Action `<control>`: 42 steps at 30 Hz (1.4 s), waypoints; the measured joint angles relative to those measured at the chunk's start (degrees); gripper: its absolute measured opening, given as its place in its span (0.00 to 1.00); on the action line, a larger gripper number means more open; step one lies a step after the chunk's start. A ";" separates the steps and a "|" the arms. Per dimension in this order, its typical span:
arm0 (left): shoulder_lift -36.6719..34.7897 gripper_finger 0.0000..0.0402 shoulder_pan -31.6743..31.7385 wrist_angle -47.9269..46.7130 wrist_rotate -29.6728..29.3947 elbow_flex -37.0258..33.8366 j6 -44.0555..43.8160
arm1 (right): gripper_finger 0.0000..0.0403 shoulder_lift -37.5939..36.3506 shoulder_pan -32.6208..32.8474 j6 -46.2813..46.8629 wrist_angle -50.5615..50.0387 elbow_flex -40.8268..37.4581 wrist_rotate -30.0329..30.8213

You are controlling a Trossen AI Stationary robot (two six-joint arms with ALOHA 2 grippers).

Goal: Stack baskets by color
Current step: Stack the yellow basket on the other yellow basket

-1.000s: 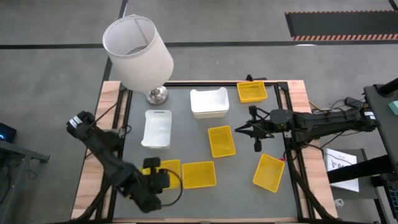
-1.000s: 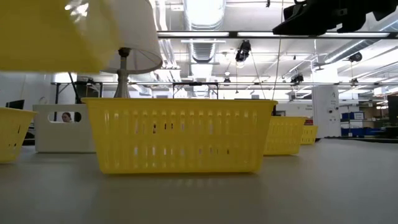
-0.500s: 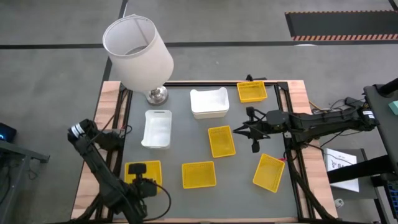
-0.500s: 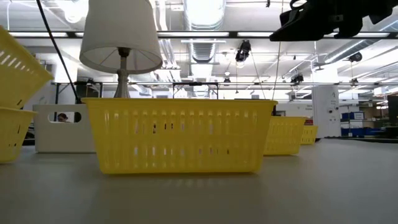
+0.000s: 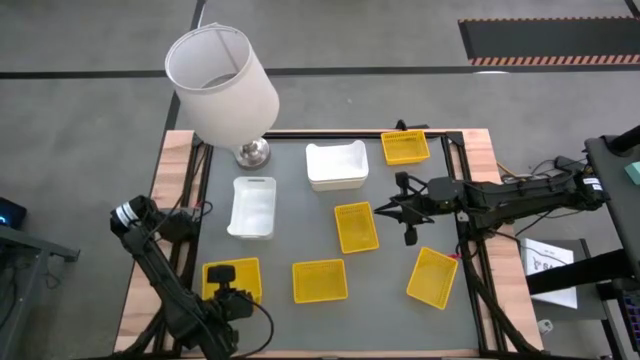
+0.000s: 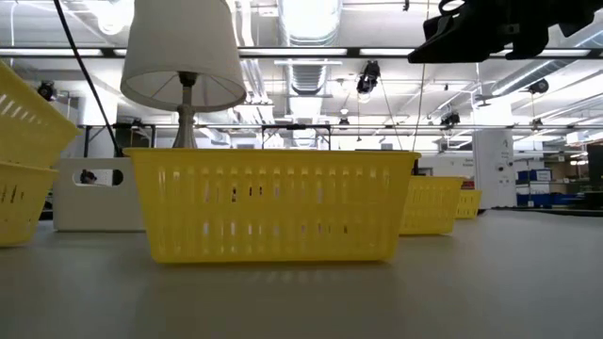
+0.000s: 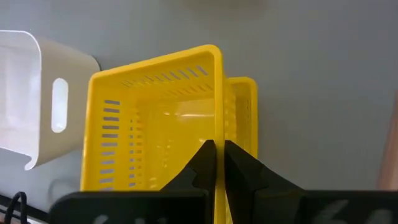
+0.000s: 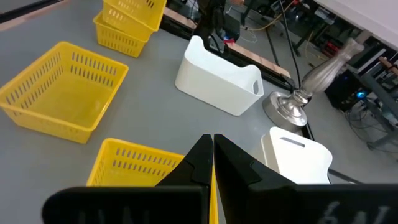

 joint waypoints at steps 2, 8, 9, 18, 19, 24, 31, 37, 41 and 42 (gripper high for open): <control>0.00 0.00 0.00 0.06 -0.05 -0.39 -0.02 | 0.02 -0.03 0.00 0.14 -0.01 0.00 -0.02; 0.56 0.04 0.00 0.27 -2.09 -0.62 -0.17 | 0.02 -0.03 0.00 0.24 0.01 0.00 0.00; 0.85 0.06 0.00 0.32 -2.85 -0.65 -0.16 | 0.02 -0.03 0.00 0.24 0.01 0.00 0.00; 1.34 0.22 0.00 0.48 -3.29 -1.78 -1.69 | 0.02 -0.03 0.00 0.24 0.00 0.00 -0.02; 1.22 0.23 0.00 0.53 -3.29 -1.78 -1.79 | 0.02 -0.03 0.00 0.24 -0.01 0.00 -0.02; 0.04 0.25 1.19 1.94 -5.26 -1.80 -1.76 | 0.02 -0.03 0.00 0.24 -0.01 0.00 -0.02; -2.09 0.24 4.97 6.63 -16.23 -1.87 3.50 | 0.02 -0.01 0.00 0.26 0.01 0.00 -0.02; -5.21 0.18 7.98 21.80 -30.23 -7.27 23.81 | 0.02 0.03 0.00 2.32 0.01 0.00 -0.03; -9.00 0.13 11.36 38.03 -30.52 -15.78 39.64 | 0.02 0.03 0.00 5.17 0.03 0.00 -0.03; -10.27 0.12 12.36 42.28 -29.22 -18.20 43.15 | 0.02 0.03 0.00 5.61 0.03 0.00 -0.02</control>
